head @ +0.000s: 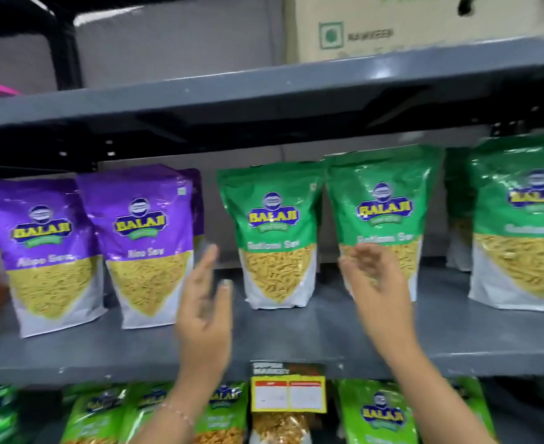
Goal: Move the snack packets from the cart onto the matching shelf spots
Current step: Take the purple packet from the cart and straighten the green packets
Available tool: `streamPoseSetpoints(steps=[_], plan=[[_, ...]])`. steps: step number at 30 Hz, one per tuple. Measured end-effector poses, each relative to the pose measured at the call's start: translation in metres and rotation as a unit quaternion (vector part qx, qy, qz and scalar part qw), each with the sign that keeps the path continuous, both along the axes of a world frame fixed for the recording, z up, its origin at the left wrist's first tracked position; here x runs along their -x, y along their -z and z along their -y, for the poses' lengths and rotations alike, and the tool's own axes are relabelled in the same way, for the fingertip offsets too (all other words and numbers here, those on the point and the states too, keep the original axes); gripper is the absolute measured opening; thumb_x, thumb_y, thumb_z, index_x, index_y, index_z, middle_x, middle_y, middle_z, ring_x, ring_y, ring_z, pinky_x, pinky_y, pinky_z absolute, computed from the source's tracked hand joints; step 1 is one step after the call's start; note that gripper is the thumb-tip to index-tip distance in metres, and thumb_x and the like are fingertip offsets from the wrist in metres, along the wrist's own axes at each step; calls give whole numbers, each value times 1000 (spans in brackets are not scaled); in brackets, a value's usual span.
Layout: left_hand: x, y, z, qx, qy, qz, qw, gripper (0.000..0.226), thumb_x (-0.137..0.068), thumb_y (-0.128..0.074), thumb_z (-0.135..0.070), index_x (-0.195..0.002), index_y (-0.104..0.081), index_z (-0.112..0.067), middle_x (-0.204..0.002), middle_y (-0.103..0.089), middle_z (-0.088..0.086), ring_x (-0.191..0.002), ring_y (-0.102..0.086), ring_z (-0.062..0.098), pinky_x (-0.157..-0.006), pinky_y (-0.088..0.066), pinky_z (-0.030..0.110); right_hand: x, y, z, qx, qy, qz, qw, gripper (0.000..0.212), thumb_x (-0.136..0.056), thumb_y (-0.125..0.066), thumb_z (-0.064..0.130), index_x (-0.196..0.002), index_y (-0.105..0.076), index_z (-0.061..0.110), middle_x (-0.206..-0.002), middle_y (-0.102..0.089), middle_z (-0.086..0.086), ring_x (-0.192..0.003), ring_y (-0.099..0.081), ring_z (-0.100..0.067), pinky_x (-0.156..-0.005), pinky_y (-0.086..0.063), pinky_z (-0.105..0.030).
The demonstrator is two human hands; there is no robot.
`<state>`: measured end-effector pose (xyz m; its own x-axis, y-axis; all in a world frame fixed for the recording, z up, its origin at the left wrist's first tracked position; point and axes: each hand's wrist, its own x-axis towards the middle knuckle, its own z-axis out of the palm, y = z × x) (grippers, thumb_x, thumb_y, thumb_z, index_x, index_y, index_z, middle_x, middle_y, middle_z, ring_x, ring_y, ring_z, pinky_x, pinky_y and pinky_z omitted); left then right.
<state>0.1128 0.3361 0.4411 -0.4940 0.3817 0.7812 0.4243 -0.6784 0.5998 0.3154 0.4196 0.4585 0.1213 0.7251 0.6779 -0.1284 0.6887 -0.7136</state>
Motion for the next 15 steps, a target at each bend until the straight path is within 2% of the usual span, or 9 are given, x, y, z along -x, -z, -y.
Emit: streamPoseSetpoints(steps=[2,4,6,8,10,11,13,15], plan=[[-69,-9,-21,74,119,8,990,44,-91,-57,1,-132,-52,-16,-142,-54,-8,-133,-47,2,-109,-37,14,-49,0,-28,24,84,-14,996,23,-89,-69,18,-105,-55,28,-109,-64,1,-108,-63,-21,-93,-51,-36],[-120,-21,-50,159,213,66,962,45,-92,-58,-5,-132,-47,-23,-151,-43,-4,-141,-38,7,-115,-31,23,-83,0,-57,67,104,1,992,34,-82,-72,28,-107,-50,33,-117,-58,1,-119,-57,-29,-102,-46,-47],[-148,-30,-84,223,252,122,934,54,-94,-57,-15,-143,-37,-20,-155,-30,-2,-146,-28,14,-111,-26,24,-104,4,-78,109,78,47,990,58,-75,-72,38,-126,-44,30,-136,-51,-5,-130,-48,-32,-110,-39,-45],[-162,-32,-116,269,232,162,920,61,-94,-55,-27,-148,-32,-11,-153,-33,0,-142,-35,19,-107,-28,28,-110,10,-87,179,23,106,978,83,-83,-72,33,-149,-24,17,-155,-34,-8,-142,-36,-29,-108,-30,-31],[-173,-27,-133,290,232,183,910,55,-94,-54,-31,-143,-40,-9,-145,-43,-2,-128,-45,17,-105,-33,31,-110,17,-93,209,-45,123,969,87,-89,-68,31,-154,-13,18,-160,-27,-7,-145,-31,-23,-108,-29,-30],[-175,-24,-136,296,240,186,905,50,-95,-52,-30,-139,-42,-10,-137,-46,-5,-120,-46,15,-101,-34,30,-107,20,-95,209,-62,126,968,87,-88,-68,33,-154,-13,22,-160,-27,-5,-146,-30,-21,-112,-30,-33],[-183,-20,-136,298,236,180,907,39,-97,-50,-25,-133,-48,-11,-125,-54,2,-110,-52,19,-92,-34,27,-110,22,-95,201,-55,136,969,86,-85,-69,40,-153,-17,26,-159,-30,-1,-145,-31,-20,-117,-31,-40],[-186,-20,-134,294,235,167,911,32,-98,-48,-22,-128,-51,-12,-116,-57,3,-96,-55,11,-81,-39,26,-112,22,-94,201,-41,126,971,83,-82,-68,47,-150,-23,29,-156,-35,0,-143,-35,-21,-116,-33,-43]])
